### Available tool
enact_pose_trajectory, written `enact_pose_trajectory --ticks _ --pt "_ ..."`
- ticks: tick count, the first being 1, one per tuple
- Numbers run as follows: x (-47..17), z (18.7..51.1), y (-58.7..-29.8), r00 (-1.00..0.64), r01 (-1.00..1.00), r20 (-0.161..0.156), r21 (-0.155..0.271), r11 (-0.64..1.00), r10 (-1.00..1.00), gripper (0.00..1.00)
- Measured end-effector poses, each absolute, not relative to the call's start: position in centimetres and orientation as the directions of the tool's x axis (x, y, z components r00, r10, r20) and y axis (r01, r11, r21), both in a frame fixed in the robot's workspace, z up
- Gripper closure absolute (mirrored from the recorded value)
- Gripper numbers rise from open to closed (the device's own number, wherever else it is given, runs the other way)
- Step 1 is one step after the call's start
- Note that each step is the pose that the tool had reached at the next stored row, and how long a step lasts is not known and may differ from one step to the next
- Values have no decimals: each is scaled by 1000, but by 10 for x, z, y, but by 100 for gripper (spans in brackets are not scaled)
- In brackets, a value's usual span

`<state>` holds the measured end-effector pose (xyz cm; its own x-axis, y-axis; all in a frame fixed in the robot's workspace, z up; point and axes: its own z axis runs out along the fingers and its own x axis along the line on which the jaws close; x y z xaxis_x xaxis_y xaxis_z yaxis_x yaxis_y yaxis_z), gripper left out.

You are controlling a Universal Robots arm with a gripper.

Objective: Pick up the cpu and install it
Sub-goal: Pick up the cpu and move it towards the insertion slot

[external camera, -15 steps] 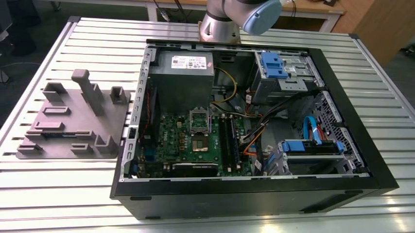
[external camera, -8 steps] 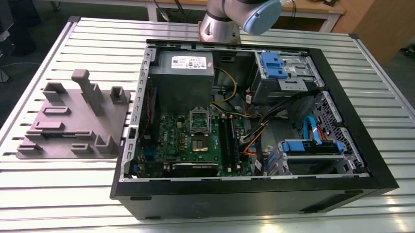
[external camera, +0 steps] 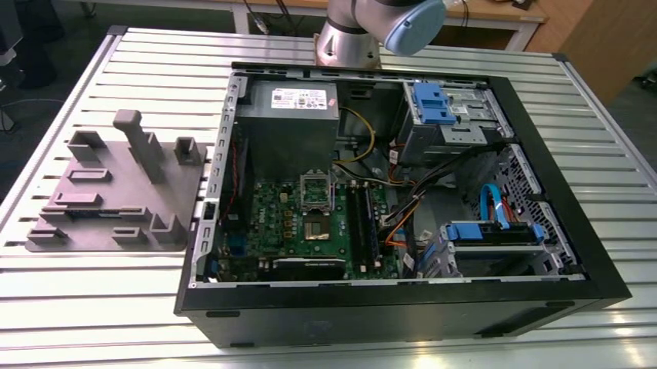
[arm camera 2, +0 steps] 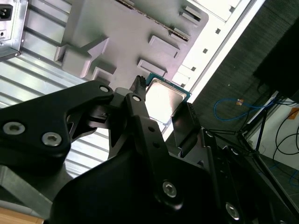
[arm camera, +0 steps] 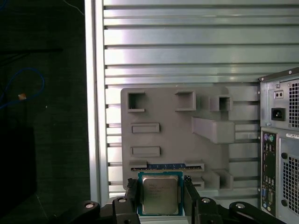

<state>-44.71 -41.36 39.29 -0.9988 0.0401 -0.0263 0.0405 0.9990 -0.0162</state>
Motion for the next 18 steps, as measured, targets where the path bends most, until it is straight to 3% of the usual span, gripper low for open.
enact_pose_trajectory --ticks 18 --pt "-444 393 -413 -999 41 -26 -16 999 40 53"
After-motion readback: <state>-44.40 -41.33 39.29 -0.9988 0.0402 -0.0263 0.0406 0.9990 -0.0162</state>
